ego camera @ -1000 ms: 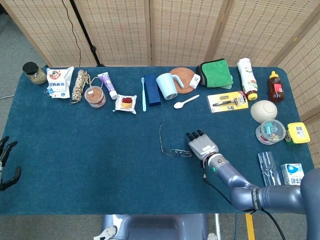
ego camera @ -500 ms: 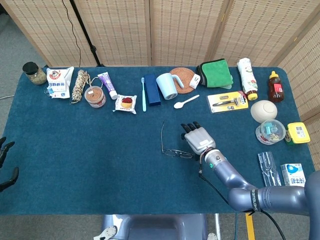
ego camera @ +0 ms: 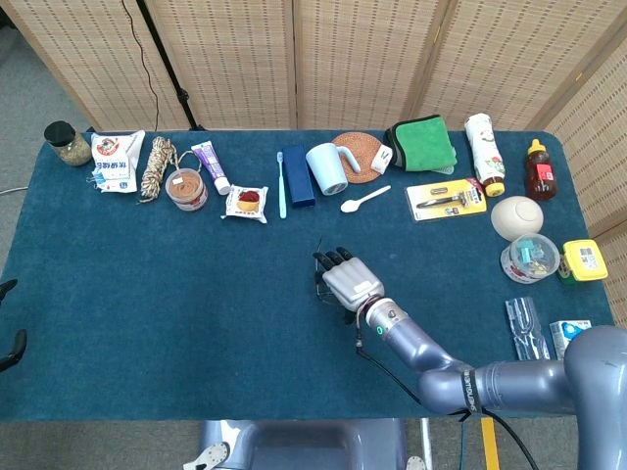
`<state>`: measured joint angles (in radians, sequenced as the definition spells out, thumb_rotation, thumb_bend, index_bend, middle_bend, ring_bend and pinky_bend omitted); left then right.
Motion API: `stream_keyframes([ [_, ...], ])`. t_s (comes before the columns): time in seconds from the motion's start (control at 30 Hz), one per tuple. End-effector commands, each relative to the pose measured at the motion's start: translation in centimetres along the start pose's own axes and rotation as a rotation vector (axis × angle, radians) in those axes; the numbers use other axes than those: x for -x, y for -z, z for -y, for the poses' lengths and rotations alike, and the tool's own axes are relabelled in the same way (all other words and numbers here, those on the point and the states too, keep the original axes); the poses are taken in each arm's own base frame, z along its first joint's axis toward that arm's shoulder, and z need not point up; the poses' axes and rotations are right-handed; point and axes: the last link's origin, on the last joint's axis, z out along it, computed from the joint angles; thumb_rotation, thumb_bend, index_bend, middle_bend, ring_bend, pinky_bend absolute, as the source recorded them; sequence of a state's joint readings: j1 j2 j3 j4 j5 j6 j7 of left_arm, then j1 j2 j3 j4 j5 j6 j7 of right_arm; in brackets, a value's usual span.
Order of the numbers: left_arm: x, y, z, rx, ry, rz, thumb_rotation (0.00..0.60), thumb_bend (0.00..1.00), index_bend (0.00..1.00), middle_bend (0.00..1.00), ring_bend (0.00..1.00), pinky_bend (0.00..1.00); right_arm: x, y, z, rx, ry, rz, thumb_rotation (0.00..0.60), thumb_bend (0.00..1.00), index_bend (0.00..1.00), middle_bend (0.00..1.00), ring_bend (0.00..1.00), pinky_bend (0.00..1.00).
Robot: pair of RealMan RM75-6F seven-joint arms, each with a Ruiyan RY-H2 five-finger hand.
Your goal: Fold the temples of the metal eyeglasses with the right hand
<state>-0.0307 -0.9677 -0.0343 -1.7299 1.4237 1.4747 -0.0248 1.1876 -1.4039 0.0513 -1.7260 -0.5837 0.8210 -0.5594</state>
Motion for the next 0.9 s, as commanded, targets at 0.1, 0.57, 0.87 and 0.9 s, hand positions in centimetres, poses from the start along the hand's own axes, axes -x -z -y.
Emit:
stream_keyframes([
  [0.1, -0.1, 0.1, 0.3, -0.008, -0.001, 0.0, 0.56, 0.45, 0.12, 0.0, 0.0, 0.0, 0.3, -0.9, 0.7, -0.01, 0.007, -0.002, 0.6, 0.1, 0.26, 0.0, 0.0, 0.0],
  [0.57, -0.3, 0.5, 1.1, -0.031, 0.003, -0.002, 0.561, 0.46, 0.12, 0.0, 0.0, 0.0, 1.7, -3.3, 0.5, -0.009, 0.074, -0.009, 0.6, 0.09, 0.3, 0.0, 0.0, 0.0],
  [0.87, -0.4, 0.5, 1.0, -0.027, 0.005, -0.002, 0.561, 0.45, 0.12, 0.0, 0.0, 0.0, 2.3, -3.6, 0.1, -0.02, 0.096, -0.015, 0.6, 0.09, 0.32, 0.0, 0.0, 0.0],
  [0.9, -0.4, 0.5, 1.0, -0.029, 0.005, -0.003, 0.561, 0.45, 0.12, 0.0, 0.0, 0.0, 2.3, -3.7, 0.1, -0.021, 0.102, -0.017, 0.6, 0.09, 0.32, 0.0, 0.0, 0.0],
])
